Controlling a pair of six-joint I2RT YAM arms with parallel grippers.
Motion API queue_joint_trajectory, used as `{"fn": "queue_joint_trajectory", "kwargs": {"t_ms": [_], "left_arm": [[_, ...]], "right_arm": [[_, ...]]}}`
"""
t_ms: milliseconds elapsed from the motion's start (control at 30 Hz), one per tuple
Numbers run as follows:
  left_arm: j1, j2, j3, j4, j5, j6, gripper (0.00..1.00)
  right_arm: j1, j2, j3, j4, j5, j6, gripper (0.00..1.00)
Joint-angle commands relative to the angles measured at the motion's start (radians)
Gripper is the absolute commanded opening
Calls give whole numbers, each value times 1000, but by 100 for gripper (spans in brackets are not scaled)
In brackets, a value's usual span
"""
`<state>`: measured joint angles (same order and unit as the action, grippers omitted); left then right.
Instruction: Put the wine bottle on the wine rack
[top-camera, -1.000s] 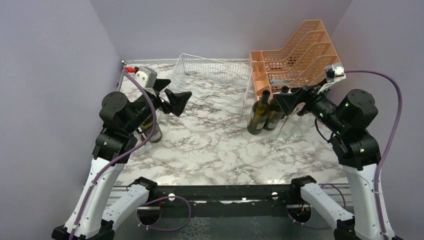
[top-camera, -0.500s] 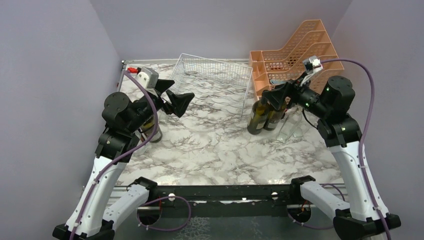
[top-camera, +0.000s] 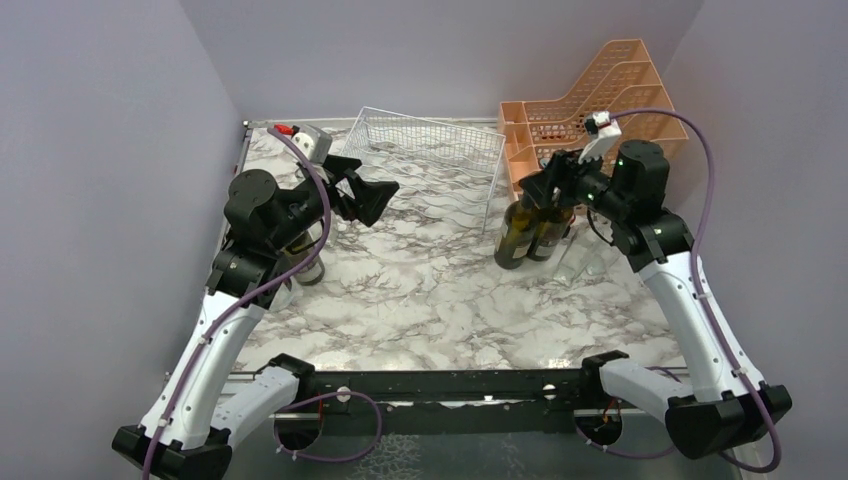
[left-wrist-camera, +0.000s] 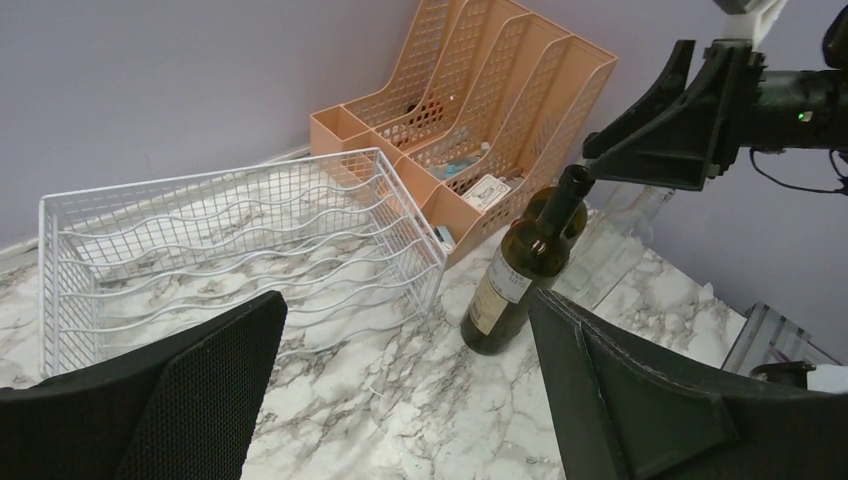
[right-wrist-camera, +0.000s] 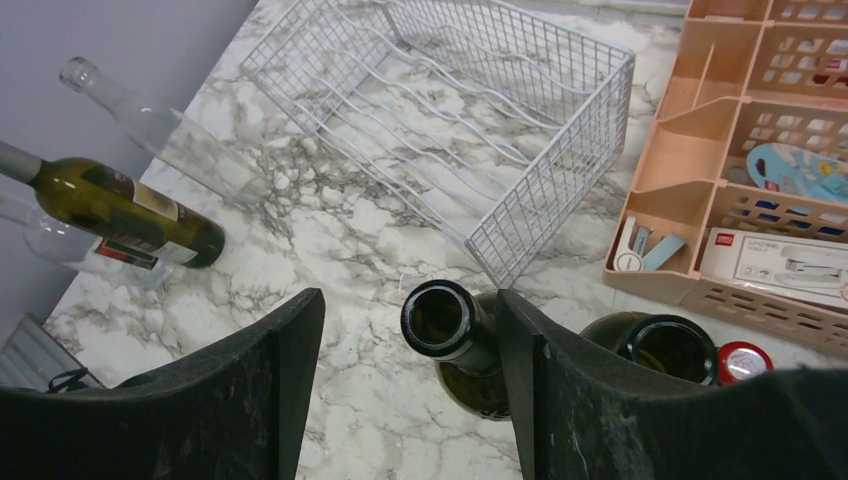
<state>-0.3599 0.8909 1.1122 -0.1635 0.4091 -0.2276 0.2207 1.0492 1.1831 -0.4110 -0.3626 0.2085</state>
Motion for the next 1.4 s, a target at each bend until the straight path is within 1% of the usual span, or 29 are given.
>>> {"fn": "queue_joint_trajectory", "kwargs": {"t_ms": [0,200,267,400,500,633,667,733,833,900,967,1067,1200,1300,1367], "left_arm": [[7,-4,-11,56,55,-21,99],[7,-10,-18,48,57,-18,99],[7,-7,1,10,58,20,99],[7,0,40,-61,18,75,99],[6,8,51,-75,29,80,99],[6,13,48,-66,50,82,99],[6,12,43,-59,48,81,99],[6,12,40,-44,37,66,99],[6,27,39,-11,44,24,99],[4,45,35,21,78,-11,99],[-1,65,24,66,126,-52,99],[-32,96,7,106,173,-64,99],[-106,128,-53,165,153,-69,99],[-170,149,-135,247,138,-81,99],[-220,167,-189,289,103,-65,99]], "right_arm": [[53,33,-13,19,81,-25,65],[127,76,-19,12,252,-42,63],[154,92,-20,0,312,-55,63],[182,110,-29,-11,376,-70,60],[193,106,-48,-3,405,-80,58],[203,104,-64,2,407,-102,53],[206,104,-67,0,410,-107,50],[211,102,-69,-2,413,-117,42],[220,92,-70,2,403,-134,26],[222,87,-63,4,362,-141,19],[223,85,-47,-5,279,-146,16],[224,75,-25,-1,195,-130,12],[223,42,-22,30,120,-102,11],[223,30,-10,40,76,-81,10],[223,26,-3,43,42,-69,10]]}}
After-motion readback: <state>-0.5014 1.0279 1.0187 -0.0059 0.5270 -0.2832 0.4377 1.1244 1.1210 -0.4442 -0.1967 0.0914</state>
